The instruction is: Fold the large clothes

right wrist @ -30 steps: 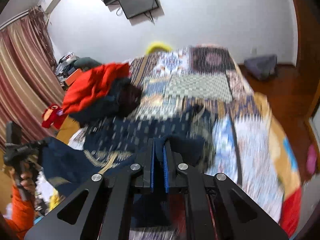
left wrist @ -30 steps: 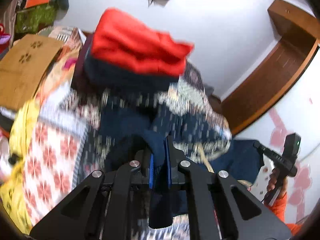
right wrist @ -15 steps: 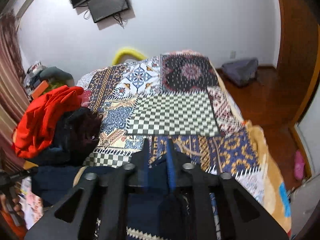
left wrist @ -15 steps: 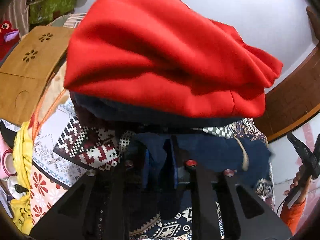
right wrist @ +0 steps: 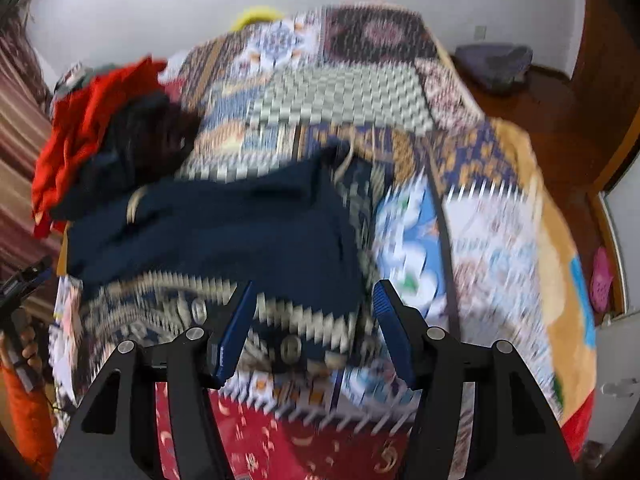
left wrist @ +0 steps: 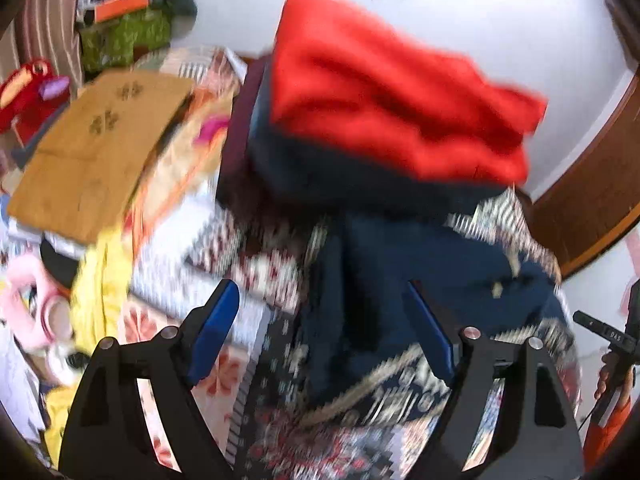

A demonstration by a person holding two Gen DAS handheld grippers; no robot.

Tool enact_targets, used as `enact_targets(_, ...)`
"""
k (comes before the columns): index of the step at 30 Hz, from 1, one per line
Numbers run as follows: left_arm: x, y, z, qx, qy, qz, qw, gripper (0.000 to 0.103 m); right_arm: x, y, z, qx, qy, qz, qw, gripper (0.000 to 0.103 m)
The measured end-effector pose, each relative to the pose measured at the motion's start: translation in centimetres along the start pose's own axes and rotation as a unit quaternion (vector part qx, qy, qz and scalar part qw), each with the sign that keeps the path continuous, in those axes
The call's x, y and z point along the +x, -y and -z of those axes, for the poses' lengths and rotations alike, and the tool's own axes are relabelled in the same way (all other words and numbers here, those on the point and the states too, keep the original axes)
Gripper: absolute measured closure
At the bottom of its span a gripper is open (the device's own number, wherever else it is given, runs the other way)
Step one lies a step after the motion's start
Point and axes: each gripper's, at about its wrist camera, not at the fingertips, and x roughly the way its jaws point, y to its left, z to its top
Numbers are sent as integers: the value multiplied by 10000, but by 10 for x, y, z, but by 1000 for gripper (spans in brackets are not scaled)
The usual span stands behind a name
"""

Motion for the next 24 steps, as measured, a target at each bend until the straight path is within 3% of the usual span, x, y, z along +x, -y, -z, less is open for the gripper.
enact_targets(5,36,-16,48,-279,-913,341,9948,20,16,3,6,123,-55,21,9999,40)
enact_targets(9,63,-18,69,-691,-1385,1033,9825,20,29,5,-6,141,-174,82,9997,27)
enact_targets(10,68,-18,71,-806,-1456,1169,9791,20,36,8,-8,223,-237,52,9995,24)
enact_targets(13,73,-8,70,-649,-1315,1082,9832,21,43,15,-10,427,-183,-80,9989,22)
enact_targets(15,74,0,69,-547,-1281,1010,9851,32,43,14,-10,496,-139,-92,9986,22)
enact_targets(16,74,5,69,-435,-1245,917,9870,37,43,13,-10,513,-115,-107,9986,27)
enact_targets(18,72,11,67,-291,-1179,784,9895,66,42,11,-7,544,-151,-300,9980,57)
enact_targets(19,70,13,67,-264,-1148,804,9898,73,42,10,-5,620,-189,-504,9966,77)
enact_targets(20,68,15,66,-300,-1125,844,9896,82,39,9,-2,675,-128,-560,9961,84)
enact_targets(24,50,25,63,-251,-916,747,9927,89,16,-4,4,619,200,-495,9967,89)
